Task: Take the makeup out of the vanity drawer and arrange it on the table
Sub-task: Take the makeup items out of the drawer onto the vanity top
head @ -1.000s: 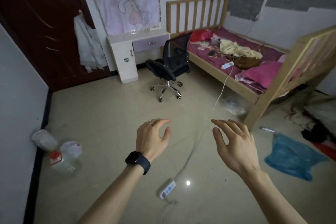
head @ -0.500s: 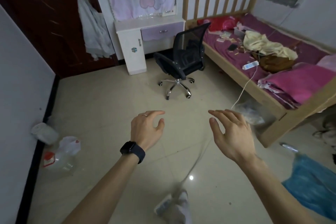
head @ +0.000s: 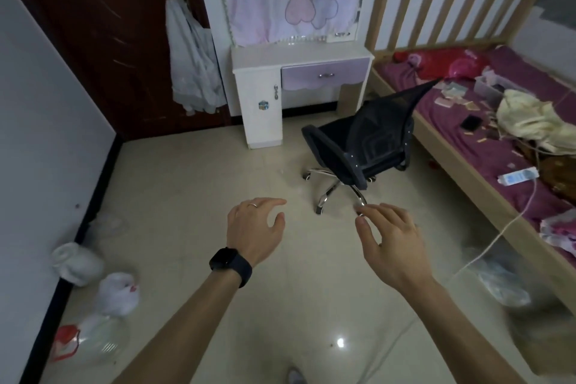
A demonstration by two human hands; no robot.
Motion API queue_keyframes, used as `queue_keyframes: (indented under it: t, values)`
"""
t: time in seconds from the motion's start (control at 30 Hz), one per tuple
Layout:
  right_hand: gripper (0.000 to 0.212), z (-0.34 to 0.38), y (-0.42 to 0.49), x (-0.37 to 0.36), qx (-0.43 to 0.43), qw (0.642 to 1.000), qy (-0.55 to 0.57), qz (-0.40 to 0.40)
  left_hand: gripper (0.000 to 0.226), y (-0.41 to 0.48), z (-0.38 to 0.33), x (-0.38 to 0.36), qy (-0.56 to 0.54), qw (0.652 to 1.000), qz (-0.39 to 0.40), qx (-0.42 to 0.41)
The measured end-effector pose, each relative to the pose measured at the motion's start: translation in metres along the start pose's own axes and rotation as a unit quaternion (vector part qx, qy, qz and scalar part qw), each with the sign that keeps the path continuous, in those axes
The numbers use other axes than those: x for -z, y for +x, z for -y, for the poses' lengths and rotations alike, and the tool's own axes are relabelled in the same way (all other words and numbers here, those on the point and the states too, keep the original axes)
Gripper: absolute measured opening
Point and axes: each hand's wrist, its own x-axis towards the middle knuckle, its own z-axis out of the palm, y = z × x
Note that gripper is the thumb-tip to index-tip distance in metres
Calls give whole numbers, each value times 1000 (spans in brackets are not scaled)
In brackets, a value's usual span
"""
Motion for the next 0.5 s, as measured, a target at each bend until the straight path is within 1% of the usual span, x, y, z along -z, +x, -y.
queue_keyframes:
  t: [0.3, 0.5]
  values:
    - [33, 32, 202, -63, 13, 999, 36, -14, 29, 197, 53, 12, 0, 999, -5, 32]
    - [32, 36, 344, -108, 31, 998, 48, -24, 29, 344, 84, 5, 7, 999, -12, 29]
